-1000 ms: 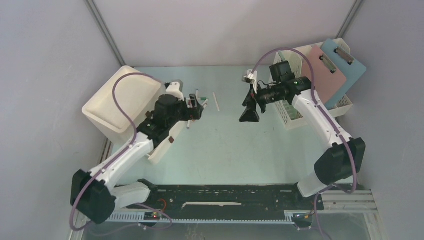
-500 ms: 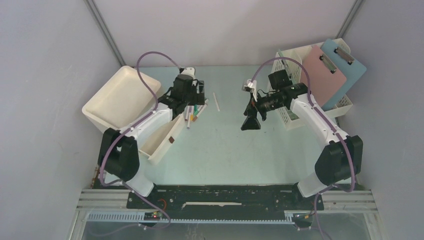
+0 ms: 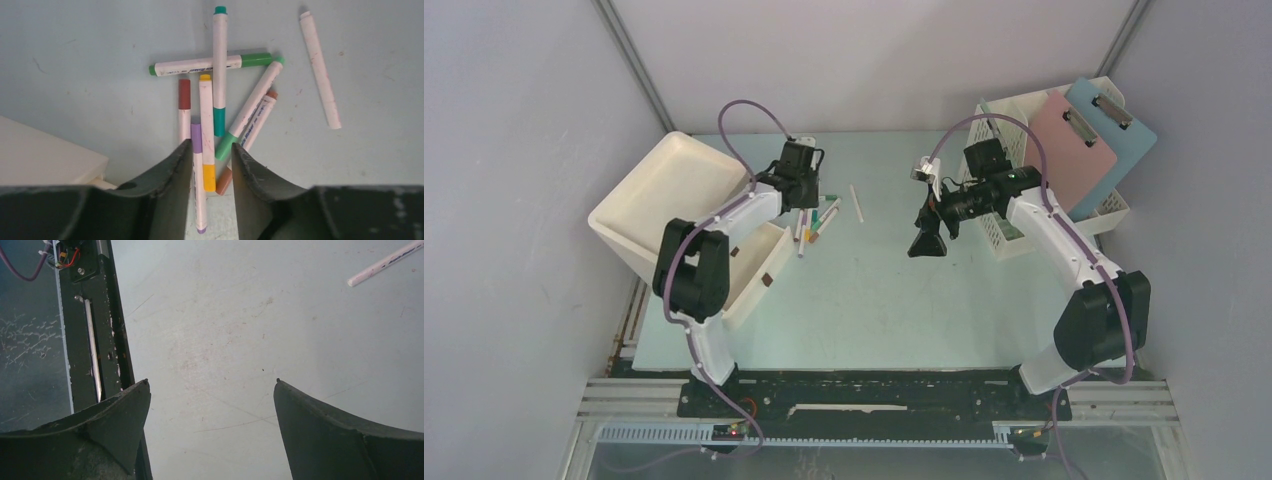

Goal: Organize the desk
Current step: Pick up the stationery from the center of the board.

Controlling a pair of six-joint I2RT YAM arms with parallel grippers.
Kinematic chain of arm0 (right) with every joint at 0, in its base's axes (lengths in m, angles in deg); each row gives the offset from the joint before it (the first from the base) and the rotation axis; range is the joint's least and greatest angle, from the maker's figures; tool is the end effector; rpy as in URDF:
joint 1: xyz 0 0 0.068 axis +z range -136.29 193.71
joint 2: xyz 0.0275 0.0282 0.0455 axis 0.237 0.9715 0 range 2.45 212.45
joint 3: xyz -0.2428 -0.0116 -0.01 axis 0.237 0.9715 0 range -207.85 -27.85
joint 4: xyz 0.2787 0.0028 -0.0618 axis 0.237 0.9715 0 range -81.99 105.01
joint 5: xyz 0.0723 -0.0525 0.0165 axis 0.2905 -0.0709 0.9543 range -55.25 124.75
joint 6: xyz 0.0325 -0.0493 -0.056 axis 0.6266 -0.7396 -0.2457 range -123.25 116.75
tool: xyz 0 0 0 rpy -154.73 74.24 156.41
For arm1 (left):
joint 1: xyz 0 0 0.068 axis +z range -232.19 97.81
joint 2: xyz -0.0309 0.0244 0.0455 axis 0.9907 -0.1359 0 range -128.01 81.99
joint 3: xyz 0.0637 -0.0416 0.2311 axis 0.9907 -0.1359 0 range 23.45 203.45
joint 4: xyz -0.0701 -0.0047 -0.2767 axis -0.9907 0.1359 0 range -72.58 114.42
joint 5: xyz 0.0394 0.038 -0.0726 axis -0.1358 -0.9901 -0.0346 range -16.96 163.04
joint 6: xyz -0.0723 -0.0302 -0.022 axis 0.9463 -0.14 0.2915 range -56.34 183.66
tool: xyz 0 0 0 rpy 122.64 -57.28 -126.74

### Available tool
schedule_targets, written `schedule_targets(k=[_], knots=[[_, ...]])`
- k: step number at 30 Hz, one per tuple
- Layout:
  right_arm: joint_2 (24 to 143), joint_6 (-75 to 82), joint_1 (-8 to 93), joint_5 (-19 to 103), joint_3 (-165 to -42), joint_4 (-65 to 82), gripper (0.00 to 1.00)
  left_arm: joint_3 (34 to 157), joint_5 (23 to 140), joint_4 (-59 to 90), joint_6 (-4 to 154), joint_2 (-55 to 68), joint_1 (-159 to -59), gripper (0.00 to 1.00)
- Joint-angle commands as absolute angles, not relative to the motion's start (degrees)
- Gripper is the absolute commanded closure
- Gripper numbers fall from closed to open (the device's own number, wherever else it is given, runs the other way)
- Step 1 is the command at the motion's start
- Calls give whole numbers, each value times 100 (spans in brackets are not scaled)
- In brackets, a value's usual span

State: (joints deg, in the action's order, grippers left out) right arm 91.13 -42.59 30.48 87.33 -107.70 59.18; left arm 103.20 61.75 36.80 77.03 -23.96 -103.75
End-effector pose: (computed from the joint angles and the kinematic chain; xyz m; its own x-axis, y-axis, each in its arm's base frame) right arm 0.3185 0.1546 0.2634 -0.2893 -0.4894 -0.8227 -0.9553 0.2029 0.2152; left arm 0.4269 -0.1537 0.1700 -0.7000 0.0328 -0.7134 0.0730 0.9970 -0.0258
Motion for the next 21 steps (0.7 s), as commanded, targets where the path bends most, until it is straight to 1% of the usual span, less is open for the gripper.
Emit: schedule_targets(k=[1,4,12,21], knots=[[8950,-4297,3011,8766,-10733,5841,0,10777,6186,4053,7543,-2748,-10268,62],[8971,-4317,3006,8754,-10730,5854,0,10920,6083,4191,7497,-2935,-10236,64],[8981,-4324,2999,8723,-10733,5854,0,11264,6058,4639,7441,-3415,-10126,65],[8964,-4333,2963,8717,-10730,5863,0,11387,6017,4787,7387,-3652,-10062,68]])
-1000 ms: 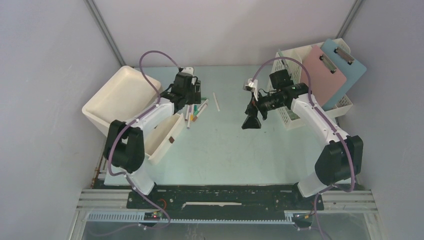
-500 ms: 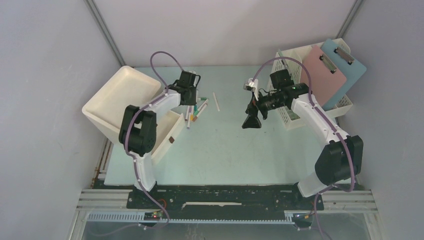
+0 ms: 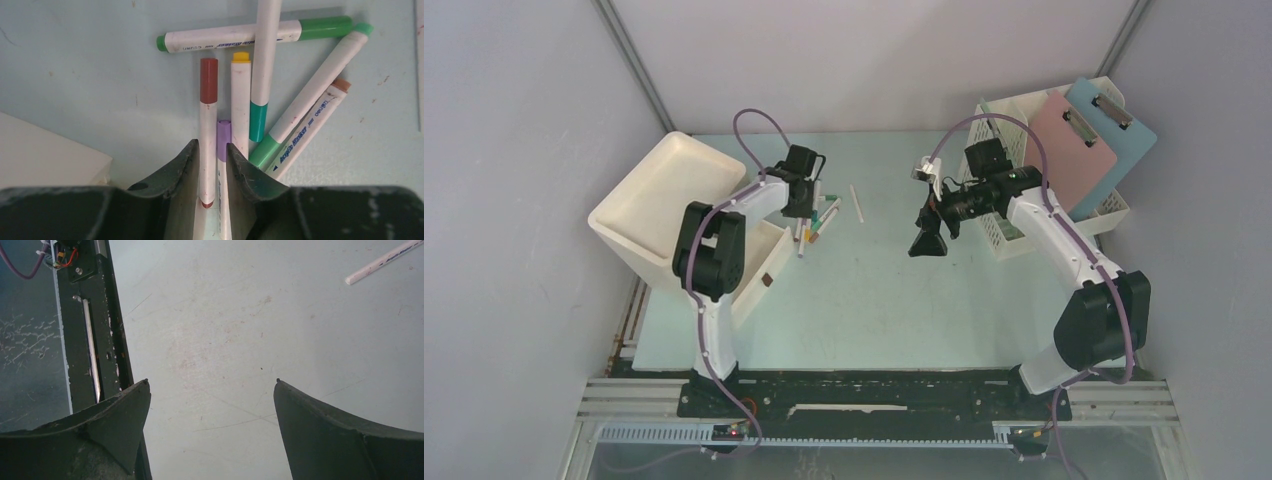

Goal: Organize the desk
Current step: Pick up the stationery from the center of the board.

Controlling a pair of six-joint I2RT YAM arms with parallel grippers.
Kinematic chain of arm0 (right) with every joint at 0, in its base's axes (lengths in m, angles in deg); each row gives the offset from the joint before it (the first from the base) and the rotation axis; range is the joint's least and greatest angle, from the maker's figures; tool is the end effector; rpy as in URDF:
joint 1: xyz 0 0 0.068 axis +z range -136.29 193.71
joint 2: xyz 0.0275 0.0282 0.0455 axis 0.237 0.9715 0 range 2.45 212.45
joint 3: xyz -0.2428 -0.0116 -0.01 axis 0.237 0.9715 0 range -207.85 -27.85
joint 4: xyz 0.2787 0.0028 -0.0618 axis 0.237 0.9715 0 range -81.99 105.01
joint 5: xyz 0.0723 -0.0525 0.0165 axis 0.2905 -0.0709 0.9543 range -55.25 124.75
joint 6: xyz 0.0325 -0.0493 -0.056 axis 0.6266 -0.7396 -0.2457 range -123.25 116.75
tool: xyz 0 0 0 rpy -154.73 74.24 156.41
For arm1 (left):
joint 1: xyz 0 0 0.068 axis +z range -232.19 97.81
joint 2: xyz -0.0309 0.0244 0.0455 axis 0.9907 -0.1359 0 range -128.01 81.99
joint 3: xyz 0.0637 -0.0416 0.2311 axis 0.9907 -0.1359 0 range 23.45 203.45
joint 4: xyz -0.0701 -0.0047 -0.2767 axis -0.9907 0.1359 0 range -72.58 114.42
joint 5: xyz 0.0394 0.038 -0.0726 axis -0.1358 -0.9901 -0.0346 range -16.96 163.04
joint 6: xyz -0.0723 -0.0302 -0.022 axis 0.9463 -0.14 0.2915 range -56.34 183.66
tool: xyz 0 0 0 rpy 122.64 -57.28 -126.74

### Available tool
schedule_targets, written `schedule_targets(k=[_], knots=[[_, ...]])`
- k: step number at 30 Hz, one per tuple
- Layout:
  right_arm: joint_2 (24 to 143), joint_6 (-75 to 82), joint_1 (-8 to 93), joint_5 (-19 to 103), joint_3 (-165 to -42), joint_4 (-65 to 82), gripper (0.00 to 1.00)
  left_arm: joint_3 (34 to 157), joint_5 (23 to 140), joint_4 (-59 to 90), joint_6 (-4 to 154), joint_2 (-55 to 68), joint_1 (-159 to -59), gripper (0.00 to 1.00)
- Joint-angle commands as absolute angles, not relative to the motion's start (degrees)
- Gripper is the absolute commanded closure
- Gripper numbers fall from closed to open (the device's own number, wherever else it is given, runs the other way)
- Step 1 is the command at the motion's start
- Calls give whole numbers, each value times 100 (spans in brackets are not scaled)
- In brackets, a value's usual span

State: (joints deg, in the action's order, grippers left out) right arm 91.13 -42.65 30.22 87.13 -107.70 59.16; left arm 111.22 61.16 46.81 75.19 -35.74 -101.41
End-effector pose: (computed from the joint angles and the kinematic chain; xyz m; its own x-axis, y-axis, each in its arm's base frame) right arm 0.3193 0.1530 0.2632 -0.2904 -0.4901 -0.8219 -0.9545 0.2090 0.2127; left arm 0.4447 -0.1395 0.1138 -0.8404 0.0859 -0.5350 0.0561 0.9958 0.0717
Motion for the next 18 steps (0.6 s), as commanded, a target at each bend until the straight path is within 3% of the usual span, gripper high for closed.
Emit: schedule_targets(k=[1,12,18], knots=[[8966,-4333,2958,8724,-10731,5863,0,11391,6004,4803,7381,-3677,-10054,68],[8938,-4342,2914,8757,-10737,5887,0,11522,6067,5035,7317,-3894,-10038,73],[8921,-4351,2897,8773,-10734,5888,0,11567,6390,5118,7323,-3944,-10047,64]])
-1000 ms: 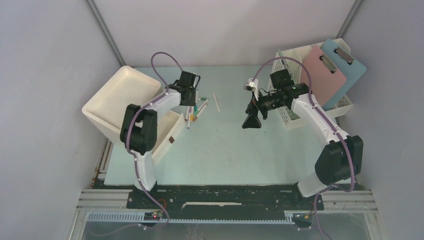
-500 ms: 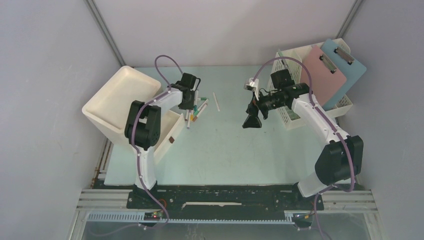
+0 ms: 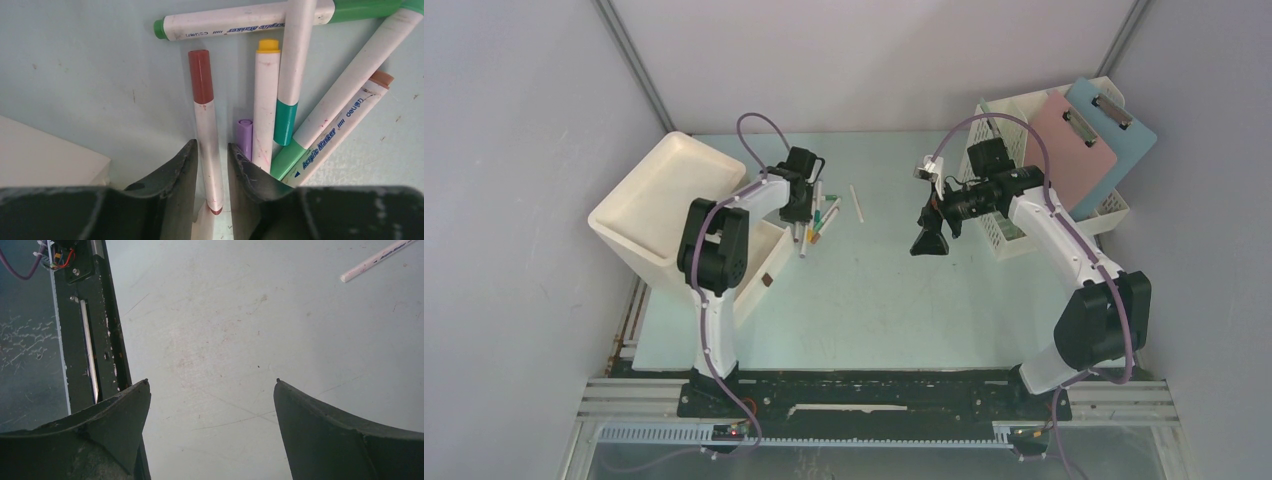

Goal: Organize the desk
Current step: Pick up the stationery from the center of the board, then place the stationery in the drawer.

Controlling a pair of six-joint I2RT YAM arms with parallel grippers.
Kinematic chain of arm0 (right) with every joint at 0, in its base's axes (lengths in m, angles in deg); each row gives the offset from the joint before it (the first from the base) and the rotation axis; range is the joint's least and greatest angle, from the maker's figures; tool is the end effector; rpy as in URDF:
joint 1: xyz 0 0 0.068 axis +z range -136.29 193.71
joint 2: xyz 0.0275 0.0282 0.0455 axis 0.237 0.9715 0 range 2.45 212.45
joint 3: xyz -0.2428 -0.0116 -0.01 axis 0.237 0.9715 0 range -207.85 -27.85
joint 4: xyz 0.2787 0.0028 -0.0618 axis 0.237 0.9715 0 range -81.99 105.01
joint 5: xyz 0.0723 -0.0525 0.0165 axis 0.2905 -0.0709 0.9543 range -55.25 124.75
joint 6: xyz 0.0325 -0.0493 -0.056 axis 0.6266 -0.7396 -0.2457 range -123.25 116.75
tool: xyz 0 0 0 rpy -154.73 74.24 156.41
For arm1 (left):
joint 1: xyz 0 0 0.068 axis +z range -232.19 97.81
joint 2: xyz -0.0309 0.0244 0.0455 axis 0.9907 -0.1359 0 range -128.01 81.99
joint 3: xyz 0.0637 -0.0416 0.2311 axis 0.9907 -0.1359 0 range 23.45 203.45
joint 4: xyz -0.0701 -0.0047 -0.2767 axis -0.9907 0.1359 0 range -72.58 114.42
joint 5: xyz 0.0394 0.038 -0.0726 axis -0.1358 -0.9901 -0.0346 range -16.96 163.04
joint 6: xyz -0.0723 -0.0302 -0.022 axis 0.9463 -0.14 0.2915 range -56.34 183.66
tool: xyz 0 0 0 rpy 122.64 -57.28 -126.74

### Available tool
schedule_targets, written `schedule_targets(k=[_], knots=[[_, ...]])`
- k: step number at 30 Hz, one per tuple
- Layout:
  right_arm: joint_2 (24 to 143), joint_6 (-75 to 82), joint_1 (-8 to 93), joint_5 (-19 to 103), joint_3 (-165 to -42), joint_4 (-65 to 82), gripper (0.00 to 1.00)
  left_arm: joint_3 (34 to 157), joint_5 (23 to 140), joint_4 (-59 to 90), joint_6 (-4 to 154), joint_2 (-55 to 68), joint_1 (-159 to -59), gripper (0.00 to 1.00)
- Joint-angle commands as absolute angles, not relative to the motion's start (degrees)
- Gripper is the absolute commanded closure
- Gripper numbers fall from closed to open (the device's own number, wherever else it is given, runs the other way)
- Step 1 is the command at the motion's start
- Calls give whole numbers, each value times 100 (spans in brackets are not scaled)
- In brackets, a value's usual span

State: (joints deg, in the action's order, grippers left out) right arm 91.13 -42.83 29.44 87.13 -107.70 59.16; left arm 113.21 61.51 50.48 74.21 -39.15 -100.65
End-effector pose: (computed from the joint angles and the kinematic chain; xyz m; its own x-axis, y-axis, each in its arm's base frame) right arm 0.3214 0.1486 0.2632 -0.2941 -0.4868 -0.8226 -0.9525 0.2204 0.2101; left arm 0.4452 -0.1336 0.0944 -0.8830 0.1057 -0.4573 0.0679 0.9928 0.0983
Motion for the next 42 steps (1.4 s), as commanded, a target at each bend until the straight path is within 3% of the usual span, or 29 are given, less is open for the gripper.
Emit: schedule_targets(k=[1,6,13,33,42], knots=[[8920,-4351,2892,8775,-10731,5888,0,11567,6443,5122,7328,-3947,-10047,64],[8915,-4351,2884,8790,-10731,5898,0,11539,6662,5126,7381,-4006,-10071,72],[8920,-4360,2865,8817,-10730,5907,0,11487,6673,5058,7412,-3926,-10149,99],[8950,-4388,2862,8873,-10732,5932,0,9890,5928,3876,6971,-1257,-10685,100],[9008,-4386,2878,8888,-10736,5942,0,8574,4734,3535,7020,217,-10741,100]])
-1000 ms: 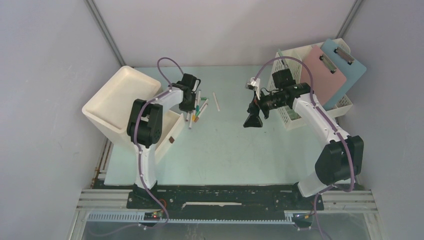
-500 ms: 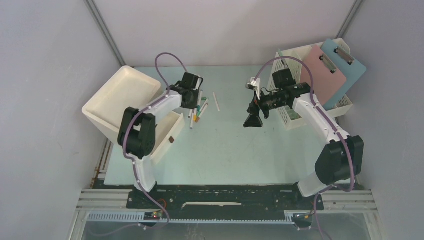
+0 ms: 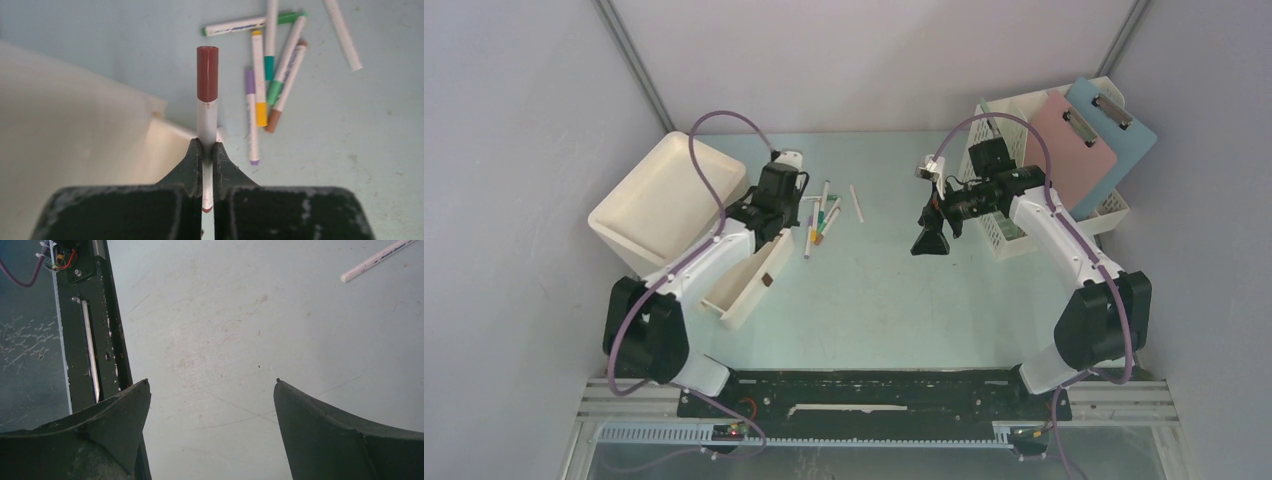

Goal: Organize the desk
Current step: Place the stationery in the drawer.

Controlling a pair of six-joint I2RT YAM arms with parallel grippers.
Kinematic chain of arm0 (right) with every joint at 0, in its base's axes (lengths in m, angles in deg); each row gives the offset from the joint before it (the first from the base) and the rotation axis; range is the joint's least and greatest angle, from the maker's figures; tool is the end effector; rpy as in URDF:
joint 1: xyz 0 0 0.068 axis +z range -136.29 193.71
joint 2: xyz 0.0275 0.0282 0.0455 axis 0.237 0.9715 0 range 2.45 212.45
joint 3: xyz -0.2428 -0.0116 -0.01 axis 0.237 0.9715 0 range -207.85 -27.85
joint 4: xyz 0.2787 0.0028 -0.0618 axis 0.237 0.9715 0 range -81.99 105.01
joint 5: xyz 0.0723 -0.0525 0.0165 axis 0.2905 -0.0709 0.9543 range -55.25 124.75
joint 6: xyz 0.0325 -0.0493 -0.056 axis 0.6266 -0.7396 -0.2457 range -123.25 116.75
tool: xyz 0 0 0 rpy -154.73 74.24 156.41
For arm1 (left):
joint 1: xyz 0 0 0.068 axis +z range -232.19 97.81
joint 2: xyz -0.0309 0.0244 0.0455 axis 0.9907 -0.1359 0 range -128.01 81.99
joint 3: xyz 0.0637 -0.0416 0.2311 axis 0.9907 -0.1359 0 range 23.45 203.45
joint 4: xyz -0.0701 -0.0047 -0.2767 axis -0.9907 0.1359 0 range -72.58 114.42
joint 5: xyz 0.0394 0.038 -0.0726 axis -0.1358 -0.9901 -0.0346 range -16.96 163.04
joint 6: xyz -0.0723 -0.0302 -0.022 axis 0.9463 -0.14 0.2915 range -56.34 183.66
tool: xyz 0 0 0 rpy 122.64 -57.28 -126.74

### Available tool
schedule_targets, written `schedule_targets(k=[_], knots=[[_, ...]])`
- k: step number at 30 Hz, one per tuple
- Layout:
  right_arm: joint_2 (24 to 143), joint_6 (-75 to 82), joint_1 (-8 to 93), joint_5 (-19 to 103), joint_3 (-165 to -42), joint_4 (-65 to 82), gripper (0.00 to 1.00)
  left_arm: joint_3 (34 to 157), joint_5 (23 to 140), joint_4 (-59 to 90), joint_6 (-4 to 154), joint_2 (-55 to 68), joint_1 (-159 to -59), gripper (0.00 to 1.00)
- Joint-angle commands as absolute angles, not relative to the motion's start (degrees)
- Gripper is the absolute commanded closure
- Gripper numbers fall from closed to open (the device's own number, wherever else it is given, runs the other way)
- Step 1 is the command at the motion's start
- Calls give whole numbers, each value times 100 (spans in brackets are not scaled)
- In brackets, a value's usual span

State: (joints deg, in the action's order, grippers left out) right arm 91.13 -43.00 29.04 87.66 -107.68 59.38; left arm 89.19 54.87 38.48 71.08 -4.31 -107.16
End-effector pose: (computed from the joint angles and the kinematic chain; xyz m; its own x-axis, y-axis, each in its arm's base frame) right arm 0.3216 0.1466 0.2633 -0.2975 -0.4813 -0.8245 -0.9516 0.2198 0.2150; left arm 0.3581 -0.1424 0.2138 -0.6214 0.1541 -0.7682 0.1104 0.9879 0.1089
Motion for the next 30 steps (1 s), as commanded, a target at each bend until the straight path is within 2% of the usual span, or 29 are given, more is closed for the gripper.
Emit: schedule_targets(k=[1,12,14,17,20,22,30], knots=[[9012,-4390,2882,8889,-10735,5942,0,8454,4615,3531,7027,339,-10741,100],[9056,-4360,2951,8854,-10736,5929,0,7334,3737,3413,7411,1078,-10742,99],[9060,-4362,2961,8845,-10732,5920,0,7256,3562,3499,7523,1095,-10746,91],[9077,-4357,2983,8832,-10735,5923,0,7166,3375,3579,7675,1105,-10741,67],[9087,-4351,2996,8820,-10733,5925,0,7132,3349,3667,7803,1161,-10737,55],[9093,-4343,3004,8810,-10734,5924,0,7103,3474,3668,7887,1269,-10741,50],[9130,-4308,3032,8782,-10732,5905,0,6565,4652,3131,8142,2291,-10742,43]])
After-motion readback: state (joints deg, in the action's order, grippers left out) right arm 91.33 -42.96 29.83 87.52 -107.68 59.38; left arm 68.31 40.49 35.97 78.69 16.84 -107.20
